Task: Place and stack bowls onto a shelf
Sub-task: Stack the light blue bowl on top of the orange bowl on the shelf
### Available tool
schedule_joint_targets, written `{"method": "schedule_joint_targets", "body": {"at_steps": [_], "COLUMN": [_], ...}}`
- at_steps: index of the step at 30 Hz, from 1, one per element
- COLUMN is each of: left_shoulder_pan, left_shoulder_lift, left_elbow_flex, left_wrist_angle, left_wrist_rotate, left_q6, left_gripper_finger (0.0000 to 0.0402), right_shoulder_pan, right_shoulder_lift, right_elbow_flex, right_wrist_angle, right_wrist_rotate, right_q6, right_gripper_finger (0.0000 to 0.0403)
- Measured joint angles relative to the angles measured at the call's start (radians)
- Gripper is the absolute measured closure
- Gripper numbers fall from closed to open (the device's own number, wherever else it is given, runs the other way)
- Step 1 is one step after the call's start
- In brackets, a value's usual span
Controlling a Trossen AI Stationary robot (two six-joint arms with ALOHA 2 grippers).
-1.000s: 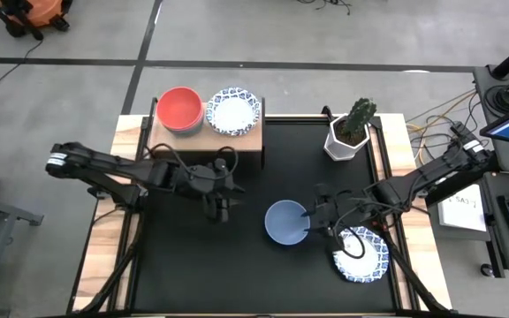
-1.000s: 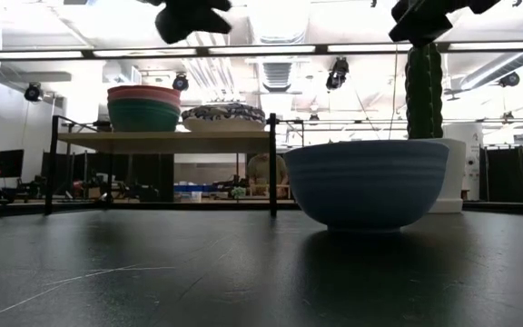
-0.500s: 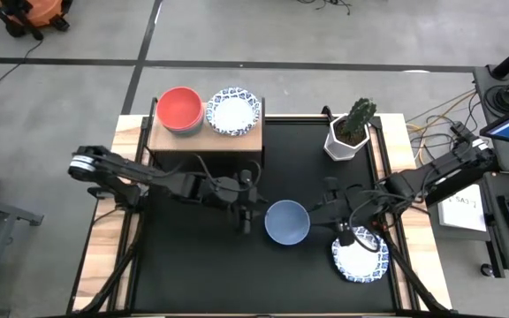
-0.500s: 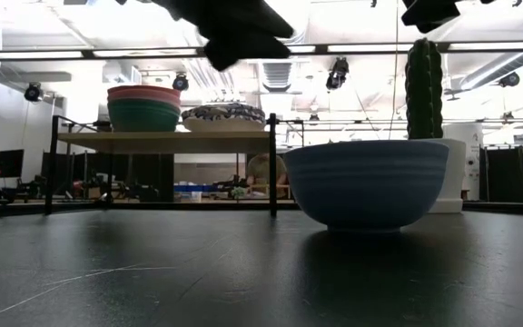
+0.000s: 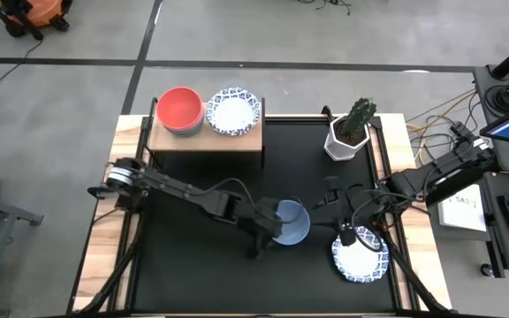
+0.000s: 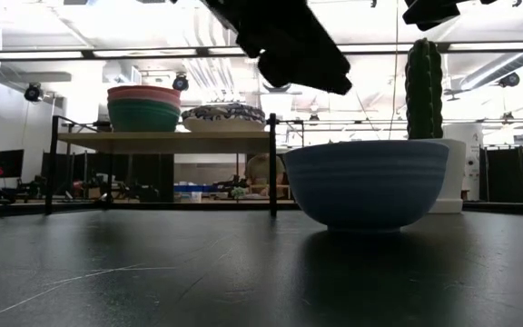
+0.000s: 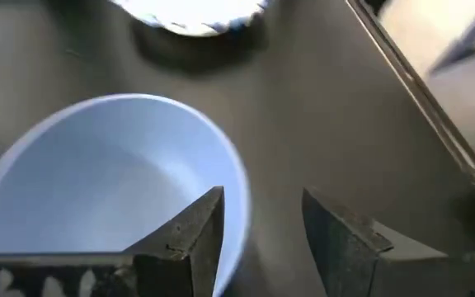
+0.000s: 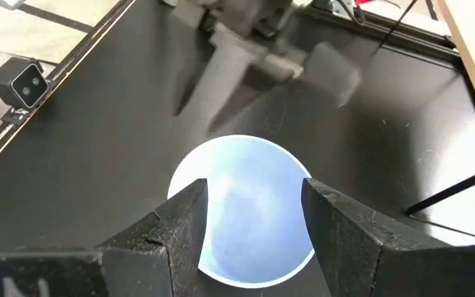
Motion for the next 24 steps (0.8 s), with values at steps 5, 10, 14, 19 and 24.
{"method": "schedule_joint_targets", "body": {"at_steps": [5, 10, 14, 19, 24], "left_shoulder_pan": [-0.002, 0.0, 0.001, 0.002, 0.002], "left_shoulder_lift": [0.095, 0.176, 0.2, 0.2, 0.193], "left_elbow_flex": [0.13, 0.208, 0.232, 0.235, 0.252], "left_wrist_angle": [-0.171, -0.274, -0.28, -0.281, -0.288], "left_wrist_rotate": [0.069, 0.093, 0.123, 0.127, 0.084], "left_q6": [0.0, -0.004, -0.005, -0.005, 0.009], "left_gripper_finger": [0.0267, 0.0275, 0.028, 0.0286, 0.0287], "right_shoulder_pan": [0.0, 0.0, 0.0, 0.0, 0.0], "right_shoulder_lift": [0.0, 0.002, 0.002, 0.002, 0.002], "right_elbow_flex": [0.0, 0.0, 0.0, -0.001, -0.001], "right_wrist_angle": [0.002, 0.009, 0.01, 0.016, 0.017], "right_wrist_rotate": [-0.002, -0.008, -0.008, -0.008, -0.008], "right_q6": [-0.001, 0.012, 0.016, 0.009, 0.005], "right_gripper_finger": [0.0216, 0.0216, 0.0216, 0.0216, 0.0216]}}
